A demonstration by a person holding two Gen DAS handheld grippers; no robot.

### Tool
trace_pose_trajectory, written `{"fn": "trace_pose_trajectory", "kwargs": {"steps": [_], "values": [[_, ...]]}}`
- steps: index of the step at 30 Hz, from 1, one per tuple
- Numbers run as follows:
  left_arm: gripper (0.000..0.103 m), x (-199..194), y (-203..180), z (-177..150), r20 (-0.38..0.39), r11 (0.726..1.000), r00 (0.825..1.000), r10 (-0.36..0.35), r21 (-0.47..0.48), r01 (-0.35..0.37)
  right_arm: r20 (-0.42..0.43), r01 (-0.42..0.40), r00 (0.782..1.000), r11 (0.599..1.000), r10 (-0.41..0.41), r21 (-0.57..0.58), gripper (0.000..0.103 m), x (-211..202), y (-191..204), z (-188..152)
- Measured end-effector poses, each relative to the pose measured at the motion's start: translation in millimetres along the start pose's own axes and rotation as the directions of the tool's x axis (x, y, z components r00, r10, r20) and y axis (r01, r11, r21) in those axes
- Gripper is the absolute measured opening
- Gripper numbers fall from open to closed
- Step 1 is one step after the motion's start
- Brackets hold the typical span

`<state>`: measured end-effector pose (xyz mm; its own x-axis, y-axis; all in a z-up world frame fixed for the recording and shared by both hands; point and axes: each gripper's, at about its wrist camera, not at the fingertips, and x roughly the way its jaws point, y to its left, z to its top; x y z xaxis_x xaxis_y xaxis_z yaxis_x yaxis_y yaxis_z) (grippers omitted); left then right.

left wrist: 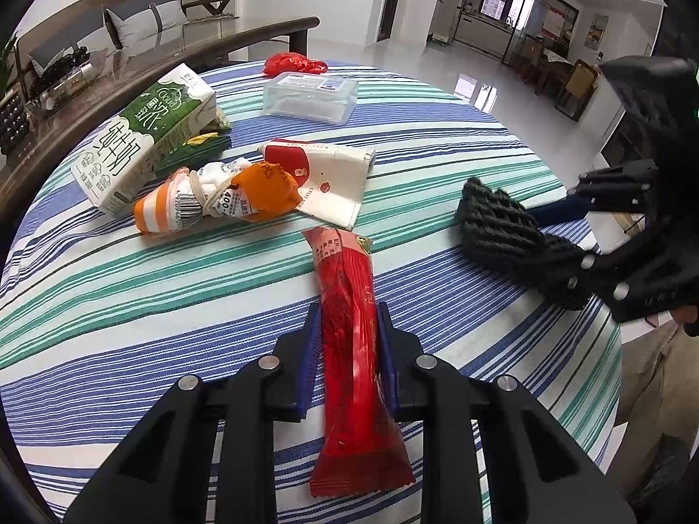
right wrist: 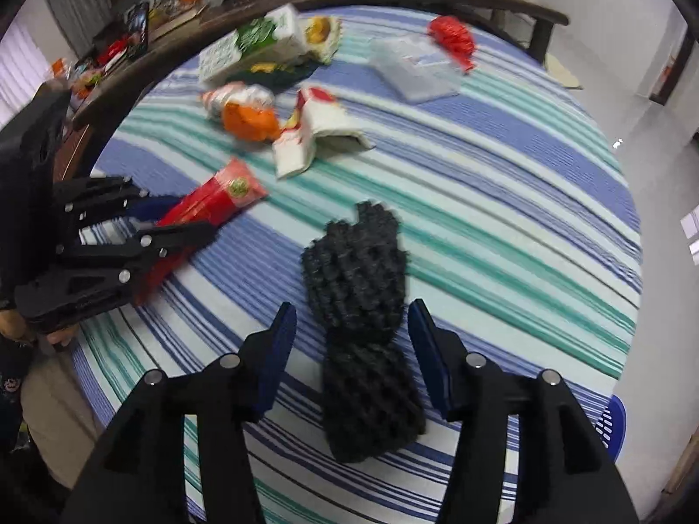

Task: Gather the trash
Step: 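Grasp the black mesh net with the right tool while the left tool holds the red wrapper, then carry the red wrapper and black net over the blue wastebasket and open both tools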

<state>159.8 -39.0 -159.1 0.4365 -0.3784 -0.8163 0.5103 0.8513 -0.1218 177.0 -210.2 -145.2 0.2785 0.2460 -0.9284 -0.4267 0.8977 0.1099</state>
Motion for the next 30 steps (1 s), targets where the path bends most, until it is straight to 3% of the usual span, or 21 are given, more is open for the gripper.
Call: {"fn": "trace_pose_trajectory", "kwargs": {"steps": [2,4,11,15,21,26,30], "values": [[0.024,-1,1,0,0.000,1.000,1.000,-0.005,-0.006,0.005,-0.011,0.010,1.000,1.000,-0.011,-0.017,0.037,5,4,0],[0.024,0,2,0,0.002,1.000,1.000,-0.010,-0.012,0.010,0.014,0.007,1.000,1.000,-0.007,0.010,0.034,2,0,1],[0.023,-9,-2,2,0.038,0.996,0.996,-0.076,-0.042,0.078,0.184,-0.062,0.982,0.990,0.038,0.126,0.034,-40,-29,-8],[0.023,-15,-22,10,0.051,0.995,0.994,-0.100,-0.024,0.101,0.247,-0.091,0.968,0.972,0.036,0.215,0.034,-65,-67,-37],[0.023,-11,-93,38,0.061,0.977,0.975,-0.213,0.011,0.213,0.290,-0.048,0.954,0.922,-0.071,0.385,0.034,-100,-150,-101],[0.023,5,-190,74,0.049,0.943,0.945,-0.323,0.098,0.317,0.268,0.031,0.943,0.851,-0.200,0.524,0.034,-116,-223,-149],[0.024,39,-262,92,0.005,0.922,0.930,-0.369,0.125,0.365,0.227,0.101,0.930,0.797,-0.288,0.596,0.034,-119,-273,-188]]}}
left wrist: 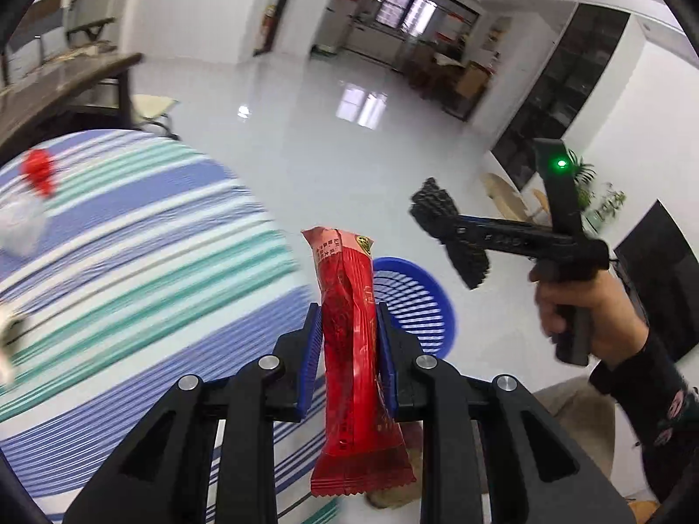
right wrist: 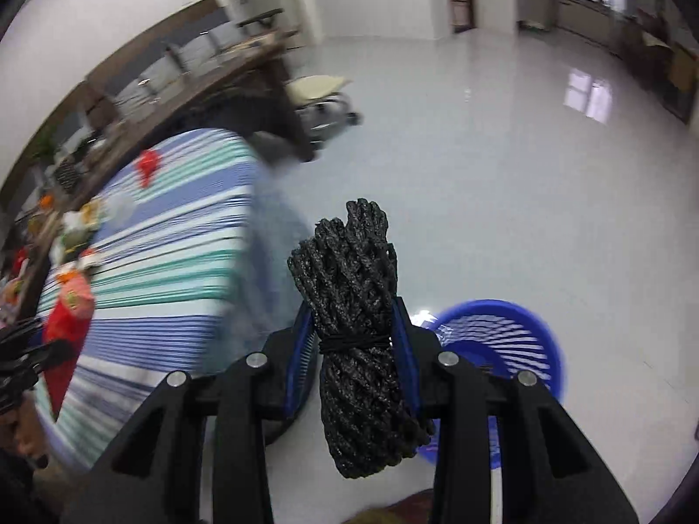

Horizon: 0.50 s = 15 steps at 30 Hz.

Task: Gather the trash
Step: 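Carry the red wrapper and black net over the blue wastebasket and open both tools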

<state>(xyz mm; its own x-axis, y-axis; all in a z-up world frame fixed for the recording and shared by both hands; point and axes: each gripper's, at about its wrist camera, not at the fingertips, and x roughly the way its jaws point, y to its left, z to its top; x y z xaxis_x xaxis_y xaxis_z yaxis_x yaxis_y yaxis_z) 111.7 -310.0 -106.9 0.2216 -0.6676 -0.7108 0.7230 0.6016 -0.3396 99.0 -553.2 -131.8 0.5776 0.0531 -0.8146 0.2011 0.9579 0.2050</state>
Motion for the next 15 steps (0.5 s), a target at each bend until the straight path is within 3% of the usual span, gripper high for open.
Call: {"fn": "trace_pose_trajectory", "kwargs": {"steps": [9,15], "values": [[0.024,142,-71,26,-0.111,0.998,0.992,-0.059,-0.002,0.059,-0.022,0.127,0.992,0.987,-0.125,0.096,0.034,22,-99,-27],[0.024,223,-87,31,-0.156,0.997,0.985,-0.077,-0.029,0.074,-0.043,0.112,0.993,0.978,-0.106,0.174,0.035,32,-141,-40]]}}
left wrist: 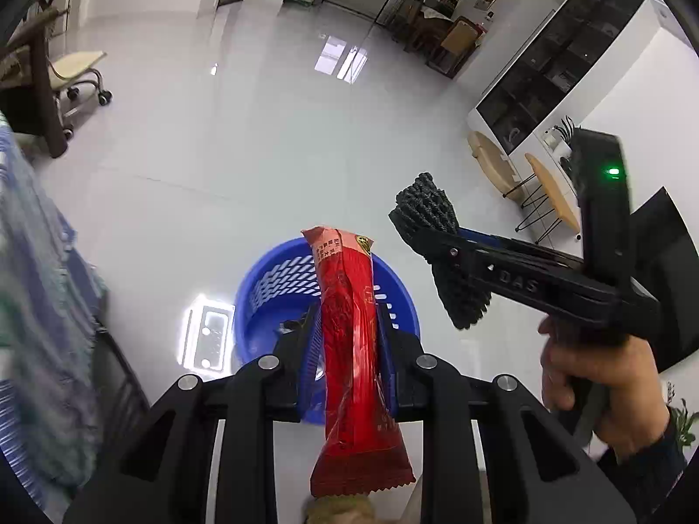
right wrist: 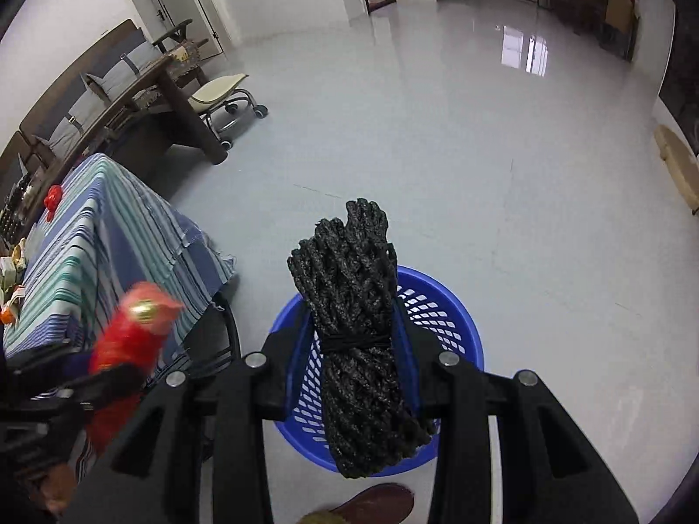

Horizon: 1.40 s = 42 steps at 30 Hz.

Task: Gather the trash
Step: 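Carry the red wrapper and black net over the blue wastebasket and open both tools, then return both open tools over the table toward the remaining trash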

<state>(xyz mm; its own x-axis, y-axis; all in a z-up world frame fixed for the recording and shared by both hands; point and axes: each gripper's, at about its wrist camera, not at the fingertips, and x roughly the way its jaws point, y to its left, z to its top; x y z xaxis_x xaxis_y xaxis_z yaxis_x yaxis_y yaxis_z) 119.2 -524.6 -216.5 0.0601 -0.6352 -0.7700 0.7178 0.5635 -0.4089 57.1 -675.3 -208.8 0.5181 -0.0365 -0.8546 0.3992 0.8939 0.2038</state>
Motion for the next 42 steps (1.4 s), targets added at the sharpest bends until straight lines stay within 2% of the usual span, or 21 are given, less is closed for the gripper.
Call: {"fn": "trace_pose_trajectory", "kwargs": {"steps": [4,5,6,7,8,10,12,14,15,18,20,23,24,26,27,29,31,34,36,39,42], "values": [[0.027,38,-1,4,-0.016,1.000,1.000,0.009,0.007,-0.009,-0.005,-0.023,1.000,0.998,0.023,0.059,0.038,8,-24,-1],[0.043,46,-3,4,-0.017,1.000,1.000,0.018,0.013,-0.018,-0.006,-0.031,0.999,0.997,0.032,0.073,0.040,11,-27,-1],[0.052,52,-4,6,-0.016,1.000,1.000,0.022,0.016,-0.022,-0.009,-0.033,0.999,0.996,0.034,0.085,0.043,16,-24,1],[0.065,53,-5,5,-0.009,0.999,1.000,0.030,0.017,-0.029,-0.012,-0.032,0.999,0.995,0.033,0.094,0.055,16,-28,0],[0.069,57,-6,7,0.004,0.999,0.999,0.049,0.019,-0.049,-0.015,-0.034,0.999,0.994,0.036,0.104,0.062,17,-31,0],[0.069,55,-7,5,0.008,0.998,0.998,0.058,0.015,-0.058,-0.007,-0.038,0.999,0.992,0.039,0.120,0.065,14,-35,0],[0.069,42,-7,3,0.031,0.998,0.998,0.058,0.016,-0.058,0.000,-0.021,1.000,0.991,0.022,0.130,0.073,11,-41,-1],[0.073,21,-9,-1,0.078,0.995,0.993,0.089,0.039,-0.093,0.016,0.006,1.000,0.990,-0.008,0.141,0.084,5,-46,-2],[0.074,7,-11,-3,0.102,0.993,0.990,0.097,0.049,-0.103,0.029,0.015,0.999,0.990,-0.020,0.143,0.086,2,-46,-1],[0.087,-39,-17,-12,0.191,0.988,0.974,0.122,0.076,-0.138,0.089,0.018,0.996,0.990,-0.031,0.138,0.091,-13,-45,2],[0.098,-76,-19,-22,0.263,0.982,0.955,0.138,0.088,-0.166,0.141,0.021,0.989,0.992,-0.038,0.122,0.096,-20,-32,7],[0.098,-127,-15,-45,0.330,0.969,0.927,0.180,0.105,-0.226,0.257,0.046,0.965,0.998,-0.053,0.034,0.098,-45,-5,10],[0.098,-140,-10,-55,0.343,0.963,0.919,0.197,0.109,-0.247,0.307,0.064,0.950,0.998,-0.055,-0.021,0.098,-55,12,9],[0.098,-168,5,-77,0.367,0.949,0.897,0.246,0.095,-0.299,0.375,0.112,0.925,0.987,-0.060,-0.118,0.098,-69,45,5],[0.098,-184,18,-91,0.372,0.943,0.887,0.273,0.079,-0.323,0.388,0.124,0.920,0.980,-0.055,-0.154,0.098,-72,60,3],[0.098,-204,42,-110,0.359,0.938,0.883,0.302,0.052,-0.342,0.396,0.133,0.917,0.966,-0.036,-0.220,0.098,-74,90,-2],[0.098,-224,68,-130,0.337,0.934,0.882,0.329,0.024,-0.358,0.393,0.094,0.919,0.957,0.023,-0.276,0.098,-75,128,-10],[0.098,-254,114,-157,0.289,0.913,0.871,0.398,-0.032,-0.407,0.360,-0.009,0.923,0.940,0.139,-0.341,0.098,-73,188,-30],[0.098,-277,151,-175,0.243,0.891,0.858,0.453,-0.085,-0.446,0.297,-0.081,0.932,0.916,0.210,-0.394,0.098,-68,233,-51],[0.098,-311,198,-193,0.189,0.852,0.832,0.522,-0.164,-0.497,0.193,-0.164,0.938,0.861,0.287,-0.482,0.098,-62,301,-82],[0.098,-334,235,-207,0.145,0.806,0.801,0.581,-0.237,-0.542,0.103,-0.214,0.943,0.812,0.317,-0.543,0.098,-51,354,-102]]}}
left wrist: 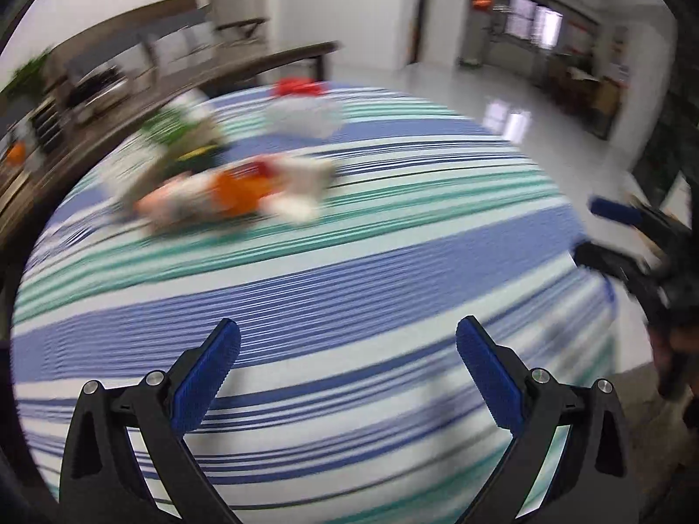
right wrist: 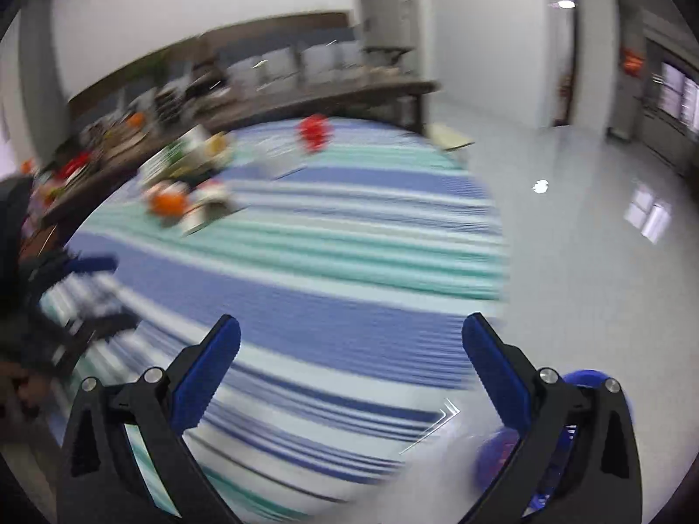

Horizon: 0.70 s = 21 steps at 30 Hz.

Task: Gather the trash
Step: 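Return both open tools over the table toward the remaining trash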

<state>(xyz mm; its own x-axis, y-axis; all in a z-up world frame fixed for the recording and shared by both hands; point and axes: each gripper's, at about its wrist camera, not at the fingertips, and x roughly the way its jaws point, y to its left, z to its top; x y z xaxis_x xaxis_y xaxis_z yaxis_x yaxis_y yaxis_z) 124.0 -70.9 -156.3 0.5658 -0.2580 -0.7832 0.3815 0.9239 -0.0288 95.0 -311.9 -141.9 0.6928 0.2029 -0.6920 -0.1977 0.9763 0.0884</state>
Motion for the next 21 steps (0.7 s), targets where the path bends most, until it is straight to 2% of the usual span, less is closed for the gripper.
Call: {"fn": "trace_pose_trajectory", "kwargs": {"steps": [4,6,9,16,21], "values": [[0.098,4,47,-8,-0.023,0.995,0.999,0.045,-0.093,-0.047,-0.091,-0.035,0.995,0.998,0.030,-0.046,0.098,37,52,15],[0.098,8,63,-10,-0.037,0.988,0.999,0.034,-0.152,-0.040,-0.131,-0.046,0.991,0.996,0.036,-0.075,0.098,54,70,21],[0.098,5,73,-9,-0.011,0.981,1.000,0.024,-0.194,-0.026,-0.181,-0.029,0.984,0.990,0.003,-0.139,0.098,73,90,23],[0.098,9,75,-5,-0.010,0.975,0.999,0.050,-0.218,-0.051,-0.192,-0.037,0.981,0.993,0.014,-0.116,0.098,78,91,20],[0.098,2,81,10,0.056,0.958,0.997,0.055,-0.284,-0.037,-0.190,-0.029,0.982,0.993,0.007,-0.114,0.098,83,94,21]]}}
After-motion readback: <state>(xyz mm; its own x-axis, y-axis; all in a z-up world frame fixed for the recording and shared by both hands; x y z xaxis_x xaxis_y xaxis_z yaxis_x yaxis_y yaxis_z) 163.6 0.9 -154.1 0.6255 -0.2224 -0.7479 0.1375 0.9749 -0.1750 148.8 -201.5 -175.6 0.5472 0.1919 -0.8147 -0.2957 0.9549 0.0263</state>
